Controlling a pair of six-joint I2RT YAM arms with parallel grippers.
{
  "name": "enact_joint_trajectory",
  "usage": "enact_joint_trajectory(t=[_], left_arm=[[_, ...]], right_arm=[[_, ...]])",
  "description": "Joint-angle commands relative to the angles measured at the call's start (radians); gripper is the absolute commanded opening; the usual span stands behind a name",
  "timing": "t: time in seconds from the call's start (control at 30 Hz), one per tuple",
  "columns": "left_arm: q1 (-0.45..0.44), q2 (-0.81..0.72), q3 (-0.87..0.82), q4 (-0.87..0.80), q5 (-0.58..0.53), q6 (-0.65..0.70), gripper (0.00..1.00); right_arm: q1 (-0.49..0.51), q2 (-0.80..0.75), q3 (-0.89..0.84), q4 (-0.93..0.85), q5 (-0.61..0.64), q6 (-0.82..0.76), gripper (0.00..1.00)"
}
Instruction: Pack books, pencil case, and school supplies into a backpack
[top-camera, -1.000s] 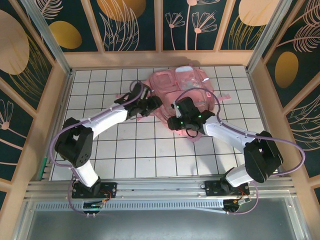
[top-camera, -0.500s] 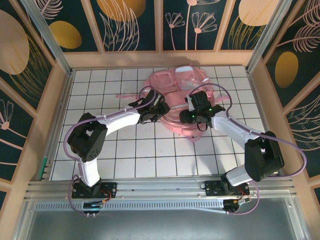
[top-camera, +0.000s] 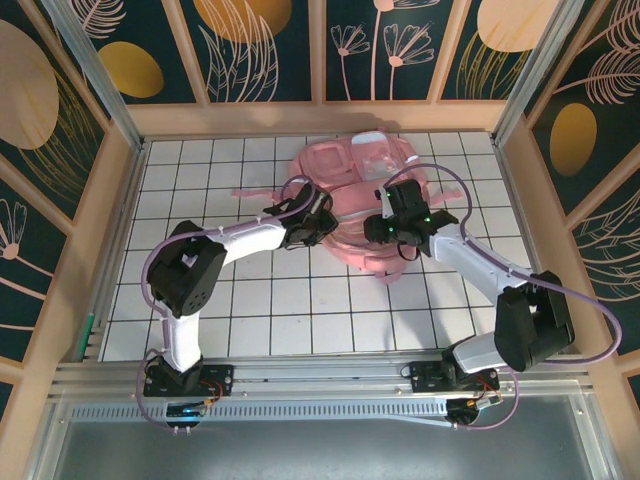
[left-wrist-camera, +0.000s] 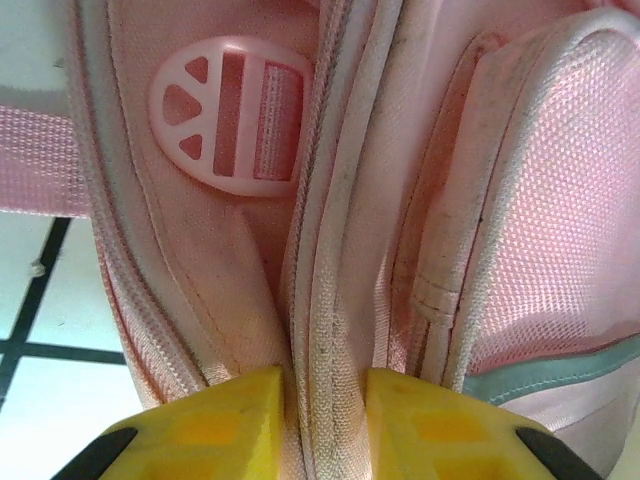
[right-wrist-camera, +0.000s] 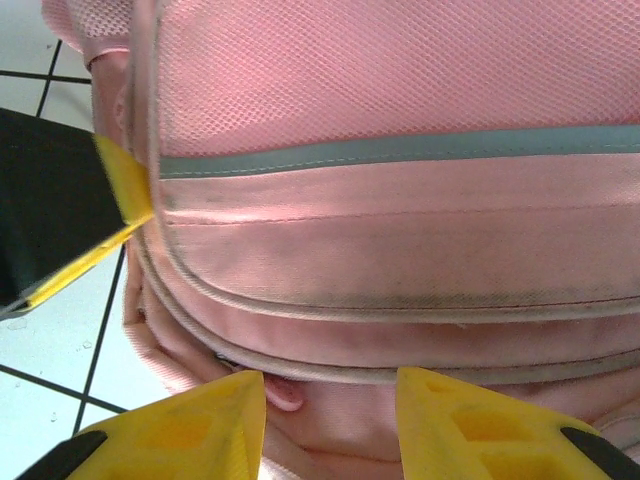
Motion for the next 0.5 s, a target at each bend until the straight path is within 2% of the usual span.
enact_joint_trajectory(t=[0.0,0.13,0.2,0.27,0.37,0.47], left_arm=[[-0.005,0.025,0.059,0.020,0.020,0.039,0.26],[-0.005,0.022,0.072,0.003,0.004,0.065,0.21],[-0.004,0.016,0.083,-0.020,-0.011,0.083,0.13],[-0.005,0.001,0.086,-0.033,-0.025,0.095,0.00],[0.001,-0.023,0.074,-0.023,-0.024,0.100,0.00],[0.001,-0.055,0.085,-0.029,0.009,0.115,0.00]], right_arm=[[-0.008,-0.037,-0.016,0.026,0.003,0.005,0.39],[-0.009,-0.042,-0.022,0.027,-0.003,0.012,0.39],[-0.009,-0.044,-0.021,0.026,-0.005,0.014,0.39],[-0.009,-0.043,-0.021,0.021,0.004,0.012,0.38],[-0.008,-0.039,-0.020,0.011,0.028,0.004,0.39],[-0.003,-0.044,-0.024,0.014,0.012,-0.035,0.49]])
